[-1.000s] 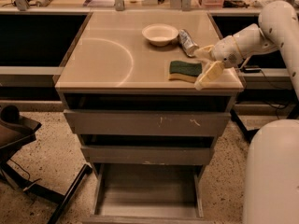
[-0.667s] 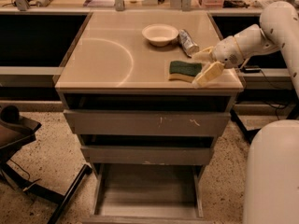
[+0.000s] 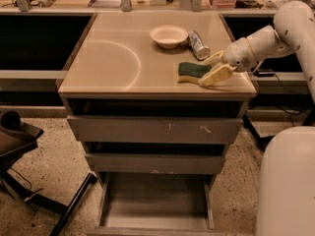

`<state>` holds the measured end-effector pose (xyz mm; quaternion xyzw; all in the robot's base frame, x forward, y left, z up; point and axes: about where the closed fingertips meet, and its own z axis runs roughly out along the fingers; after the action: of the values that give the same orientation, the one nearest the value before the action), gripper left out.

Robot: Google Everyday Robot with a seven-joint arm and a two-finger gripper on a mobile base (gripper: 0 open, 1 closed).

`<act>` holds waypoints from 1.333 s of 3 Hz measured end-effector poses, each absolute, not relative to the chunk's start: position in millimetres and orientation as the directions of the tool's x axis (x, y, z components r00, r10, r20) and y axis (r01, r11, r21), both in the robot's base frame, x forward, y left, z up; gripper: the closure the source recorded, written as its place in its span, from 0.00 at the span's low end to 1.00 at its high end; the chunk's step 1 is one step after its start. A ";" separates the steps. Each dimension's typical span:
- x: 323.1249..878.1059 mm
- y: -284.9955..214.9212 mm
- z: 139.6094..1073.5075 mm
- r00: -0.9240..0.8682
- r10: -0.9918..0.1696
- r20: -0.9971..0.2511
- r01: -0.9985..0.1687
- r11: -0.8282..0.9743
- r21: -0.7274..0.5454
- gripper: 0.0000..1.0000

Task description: Place sponge into bottom drawer

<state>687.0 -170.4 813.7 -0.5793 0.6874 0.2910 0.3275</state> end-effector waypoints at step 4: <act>678.7 -166.5 815.2 -0.102 -0.681 -0.726 -0.990 0.144 0.003 1.00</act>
Offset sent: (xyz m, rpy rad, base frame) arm -0.0453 0.0111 -0.0136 -0.3350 -0.0108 0.0545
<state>678.7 -166.5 815.2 -0.6005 0.6954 0.2594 0.2977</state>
